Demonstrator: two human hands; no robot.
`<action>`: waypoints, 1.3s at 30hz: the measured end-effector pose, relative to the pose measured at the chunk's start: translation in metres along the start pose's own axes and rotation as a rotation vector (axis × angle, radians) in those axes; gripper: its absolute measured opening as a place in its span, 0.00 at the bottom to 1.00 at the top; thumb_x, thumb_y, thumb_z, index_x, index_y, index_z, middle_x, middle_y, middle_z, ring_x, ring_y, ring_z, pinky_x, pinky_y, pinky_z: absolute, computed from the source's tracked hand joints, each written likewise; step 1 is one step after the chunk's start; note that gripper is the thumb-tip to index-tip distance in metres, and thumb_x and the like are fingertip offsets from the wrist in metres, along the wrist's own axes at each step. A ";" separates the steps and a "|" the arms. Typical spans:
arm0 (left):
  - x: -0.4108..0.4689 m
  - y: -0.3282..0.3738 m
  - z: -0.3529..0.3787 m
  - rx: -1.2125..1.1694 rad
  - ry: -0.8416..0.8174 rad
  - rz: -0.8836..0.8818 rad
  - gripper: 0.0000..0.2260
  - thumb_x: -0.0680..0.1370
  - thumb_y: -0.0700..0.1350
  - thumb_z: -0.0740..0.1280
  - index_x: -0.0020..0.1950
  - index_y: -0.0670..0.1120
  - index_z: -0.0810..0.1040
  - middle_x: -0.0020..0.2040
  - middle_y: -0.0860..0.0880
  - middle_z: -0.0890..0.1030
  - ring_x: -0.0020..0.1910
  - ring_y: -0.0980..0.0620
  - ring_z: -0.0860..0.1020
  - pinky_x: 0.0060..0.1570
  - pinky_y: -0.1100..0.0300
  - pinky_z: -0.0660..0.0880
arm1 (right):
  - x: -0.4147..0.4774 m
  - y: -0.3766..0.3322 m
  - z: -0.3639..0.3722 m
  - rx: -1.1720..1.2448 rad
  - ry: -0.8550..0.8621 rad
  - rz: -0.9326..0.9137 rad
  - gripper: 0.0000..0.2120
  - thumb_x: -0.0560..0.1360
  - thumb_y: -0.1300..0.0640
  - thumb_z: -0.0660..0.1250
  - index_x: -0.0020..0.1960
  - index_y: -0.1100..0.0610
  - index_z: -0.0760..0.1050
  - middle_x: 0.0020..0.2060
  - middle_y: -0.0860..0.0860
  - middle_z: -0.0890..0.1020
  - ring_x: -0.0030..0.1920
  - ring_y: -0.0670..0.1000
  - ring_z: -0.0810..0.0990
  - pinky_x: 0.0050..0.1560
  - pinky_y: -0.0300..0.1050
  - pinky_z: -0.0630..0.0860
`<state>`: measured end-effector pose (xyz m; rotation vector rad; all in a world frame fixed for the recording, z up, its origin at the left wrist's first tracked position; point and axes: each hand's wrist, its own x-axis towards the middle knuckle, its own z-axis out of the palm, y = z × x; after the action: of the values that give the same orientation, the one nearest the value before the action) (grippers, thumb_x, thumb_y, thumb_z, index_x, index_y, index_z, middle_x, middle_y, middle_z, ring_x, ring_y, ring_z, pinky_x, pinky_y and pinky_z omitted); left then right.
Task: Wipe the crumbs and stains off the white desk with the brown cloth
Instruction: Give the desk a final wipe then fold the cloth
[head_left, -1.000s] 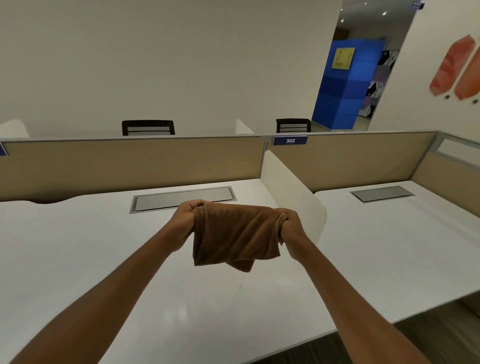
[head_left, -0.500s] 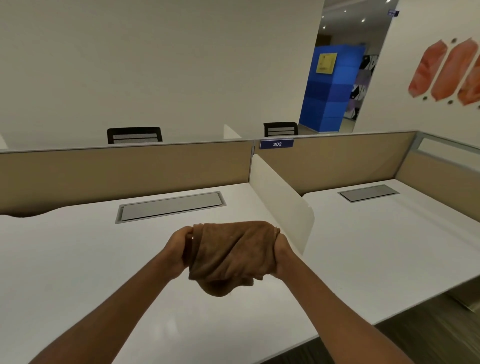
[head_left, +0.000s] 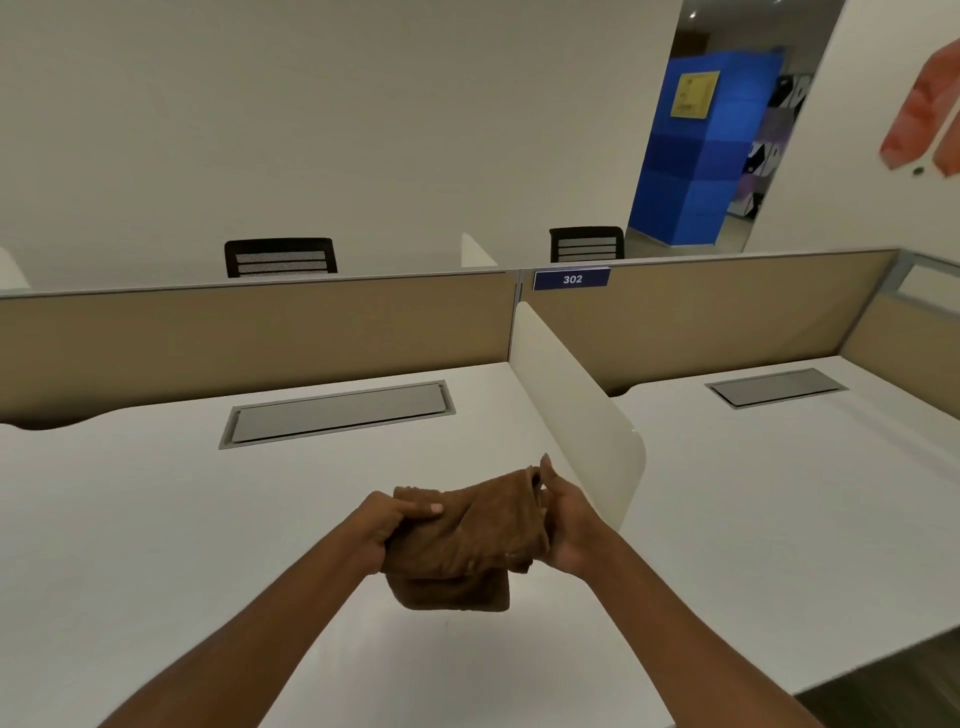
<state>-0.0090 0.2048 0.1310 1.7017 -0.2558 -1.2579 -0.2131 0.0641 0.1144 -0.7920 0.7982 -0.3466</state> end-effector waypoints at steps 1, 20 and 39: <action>0.008 0.003 0.005 -0.005 0.010 -0.011 0.25 0.55 0.42 0.82 0.50 0.42 0.81 0.49 0.41 0.83 0.50 0.39 0.79 0.41 0.49 0.76 | 0.007 -0.004 -0.003 -0.089 0.002 -0.018 0.25 0.77 0.41 0.64 0.58 0.62 0.80 0.54 0.62 0.83 0.52 0.62 0.83 0.52 0.58 0.79; 0.195 0.131 0.041 0.197 0.181 0.628 0.20 0.60 0.24 0.71 0.40 0.48 0.82 0.38 0.45 0.83 0.39 0.46 0.81 0.35 0.55 0.79 | 0.184 -0.150 -0.029 -0.688 0.295 -0.636 0.19 0.65 0.77 0.60 0.37 0.57 0.82 0.32 0.50 0.83 0.37 0.43 0.84 0.34 0.36 0.80; 0.263 0.024 0.049 1.324 0.053 0.748 0.24 0.68 0.59 0.66 0.59 0.50 0.69 0.47 0.46 0.77 0.42 0.45 0.76 0.39 0.55 0.71 | 0.242 -0.068 -0.102 -0.971 0.267 -0.351 0.08 0.80 0.59 0.60 0.54 0.61 0.75 0.44 0.50 0.80 0.42 0.46 0.79 0.42 0.36 0.74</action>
<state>0.0756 -0.0050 -0.0133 2.2742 -1.7972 -0.3832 -0.1286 -0.1655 -0.0017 -1.8360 1.0870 -0.3755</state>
